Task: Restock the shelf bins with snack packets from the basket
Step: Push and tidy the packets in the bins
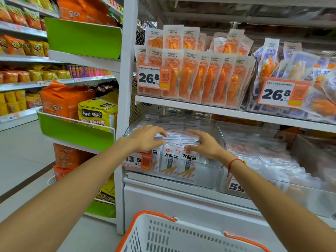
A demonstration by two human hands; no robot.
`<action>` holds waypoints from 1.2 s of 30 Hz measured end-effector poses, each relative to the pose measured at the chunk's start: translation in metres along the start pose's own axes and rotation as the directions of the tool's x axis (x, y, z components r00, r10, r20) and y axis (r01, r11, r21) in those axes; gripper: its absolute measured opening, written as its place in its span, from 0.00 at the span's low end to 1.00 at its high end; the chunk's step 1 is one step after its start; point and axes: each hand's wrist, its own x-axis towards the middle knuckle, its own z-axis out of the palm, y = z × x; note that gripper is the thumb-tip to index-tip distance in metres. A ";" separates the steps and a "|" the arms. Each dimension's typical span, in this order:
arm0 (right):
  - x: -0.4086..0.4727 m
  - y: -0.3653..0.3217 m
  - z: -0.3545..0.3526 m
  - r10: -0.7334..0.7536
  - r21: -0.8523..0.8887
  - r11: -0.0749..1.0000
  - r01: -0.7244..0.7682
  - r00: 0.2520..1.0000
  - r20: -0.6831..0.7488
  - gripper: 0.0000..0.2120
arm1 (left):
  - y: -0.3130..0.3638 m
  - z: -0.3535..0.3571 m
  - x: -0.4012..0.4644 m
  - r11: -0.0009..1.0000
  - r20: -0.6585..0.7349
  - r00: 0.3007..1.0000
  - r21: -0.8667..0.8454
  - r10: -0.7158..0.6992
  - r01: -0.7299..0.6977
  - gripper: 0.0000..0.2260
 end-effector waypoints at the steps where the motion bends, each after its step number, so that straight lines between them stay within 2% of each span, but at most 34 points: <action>1: -0.002 0.002 0.002 0.010 0.009 1.000 -0.010 1.000 0.013 0.34 | -0.003 -0.001 -0.003 1.000 -0.015 1.000 0.018 0.003 -0.003 0.17; 6: -0.016 0.006 0.011 0.025 0.048 0.999 -0.025 1.000 0.002 0.40 | -0.010 0.001 -0.024 0.996 -0.137 0.991 0.090 0.013 -0.001 0.22; 8: -0.023 0.006 0.016 0.043 0.124 0.991 -0.041 0.999 -0.018 0.37 | -0.012 0.004 -0.028 0.996 -0.157 0.988 0.091 0.007 0.007 0.21; 10: -0.030 0.006 0.017 0.076 0.188 0.981 -0.050 0.988 -0.132 0.32 | -0.013 0.005 -0.031 0.993 -0.159 0.987 0.117 0.013 0.006 0.21; 12: -0.039 0.008 0.017 0.015 0.066 0.998 0.005 0.956 -0.293 0.27 | -0.014 0.007 -0.034 0.986 -0.127 0.992 0.168 0.015 0.007 0.22; 13: -0.042 0.009 0.018 -0.046 -0.030 0.999 0.038 0.949 -0.312 0.26 | -0.015 0.008 -0.035 0.980 -0.098 0.995 0.199 0.007 0.012 0.22; 15: -0.046 0.012 0.022 -0.107 -0.201 0.977 0.074 0.981 -0.161 0.26 | -0.017 0.009 -0.037 0.965 0.001 1.000 0.261 -0.030 0.029 0.22; 17: -0.048 0.015 0.028 -0.048 -0.315 0.948 0.053 0.999 0.026 0.27 | -0.017 0.011 -0.037 0.963 0.080 0.994 0.266 -0.071 0.048 0.23; 18: -0.048 0.015 0.029 -0.031 -0.338 0.940 0.039 0.999 0.030 0.27 | -0.016 0.012 -0.037 0.965 0.087 0.993 0.257 -0.084 0.059 0.23; 21: -0.049 0.009 0.026 -0.036 -0.320 0.947 0.008 0.996 -0.082 0.28 | -0.012 0.017 -0.036 0.966 0.061 0.992 0.244 -0.107 0.089 0.24; 25: -0.046 0.004 0.024 0.030 -0.357 0.934 0.006 0.995 0.094 0.29 | -0.010 0.022 -0.036 0.965 0.042 0.993 0.246 -0.108 0.095 0.26; 28: -0.041 -0.004 0.014 0.008 -0.332 0.943 -0.005 1.000 0.009 0.31 | 0.001 0.022 -0.030 0.969 -0.102 0.994 0.247 0.033 -0.007 0.25; 30: -0.040 -0.011 0.009 -0.049 -0.315 0.949 0.011 0.993 -0.111 0.24 | 0.012 0.023 -0.024 0.959 -0.159 0.980 0.275 0.117 -0.070 0.20; 33: -0.040 -0.015 0.008 -0.090 -0.404 0.915 -0.005 0.972 -0.217 0.13 | 0.022 0.022 -0.015 0.948 -0.174 0.979 0.314 0.109 -0.050 0.13; 36: -0.038 -0.015 0.011 -0.094 -0.427 0.904 -0.006 0.973 -0.212 0.11 | 0.021 0.018 -0.011 0.932 -0.167 0.980 0.360 0.112 -0.045 0.12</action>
